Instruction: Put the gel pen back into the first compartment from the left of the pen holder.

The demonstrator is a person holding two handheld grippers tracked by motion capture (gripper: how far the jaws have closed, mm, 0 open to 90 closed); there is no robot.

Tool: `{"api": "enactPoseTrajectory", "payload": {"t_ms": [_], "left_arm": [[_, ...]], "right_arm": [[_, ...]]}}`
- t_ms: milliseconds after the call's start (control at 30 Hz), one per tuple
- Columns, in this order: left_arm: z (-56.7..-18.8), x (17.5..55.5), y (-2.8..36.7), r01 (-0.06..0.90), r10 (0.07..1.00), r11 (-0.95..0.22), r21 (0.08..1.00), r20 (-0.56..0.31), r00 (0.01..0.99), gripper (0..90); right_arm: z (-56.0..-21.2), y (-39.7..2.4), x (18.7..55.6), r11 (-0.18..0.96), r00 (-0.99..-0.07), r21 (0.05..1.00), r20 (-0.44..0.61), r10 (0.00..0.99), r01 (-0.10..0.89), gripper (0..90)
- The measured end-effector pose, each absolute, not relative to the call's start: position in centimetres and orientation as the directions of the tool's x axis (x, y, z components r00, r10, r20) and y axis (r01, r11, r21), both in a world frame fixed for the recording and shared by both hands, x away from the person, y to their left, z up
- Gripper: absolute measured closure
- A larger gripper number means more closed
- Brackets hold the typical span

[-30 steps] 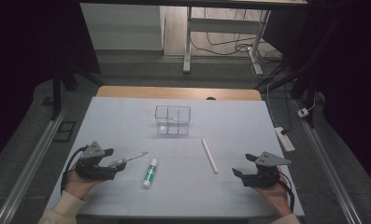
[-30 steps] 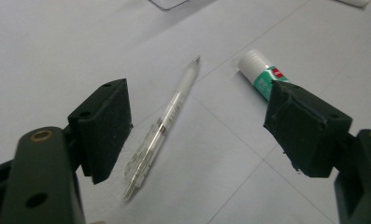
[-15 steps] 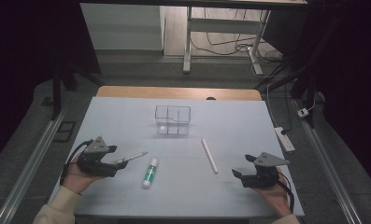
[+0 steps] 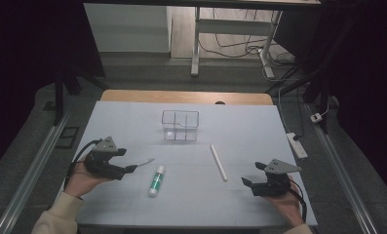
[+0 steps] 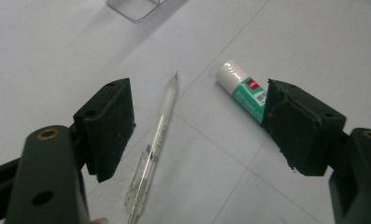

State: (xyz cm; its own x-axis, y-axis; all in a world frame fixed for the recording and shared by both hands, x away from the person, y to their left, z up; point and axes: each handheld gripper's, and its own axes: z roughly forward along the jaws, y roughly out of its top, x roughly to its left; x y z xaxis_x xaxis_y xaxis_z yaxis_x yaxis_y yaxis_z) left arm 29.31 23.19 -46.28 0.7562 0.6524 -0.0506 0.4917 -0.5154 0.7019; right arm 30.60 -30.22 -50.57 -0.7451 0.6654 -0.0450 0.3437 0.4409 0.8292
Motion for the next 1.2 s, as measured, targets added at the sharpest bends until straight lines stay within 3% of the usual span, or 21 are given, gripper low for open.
{"api": "enactPoseTrajectory", "payload": {"t_ms": [700, 1200], "left_arm": [[-46.0, 33.2, 21.1, 0.489, 0.622, -0.612, 0.622, -0.004, 0.783, 27.8], [-46.7, 35.8, 19.4, 0.492, 0.590, -0.654, 0.575, -0.020, 0.807, 27.8]], "right_arm": [[-50.5, -30.3, 30.4, 0.440, -0.750, 0.827, -0.036, 0.661, 0.349, 18.8], [-50.6, -30.3, 30.2, 0.441, -0.750, 0.828, -0.038, 0.661, 0.347, 19.1]]}}
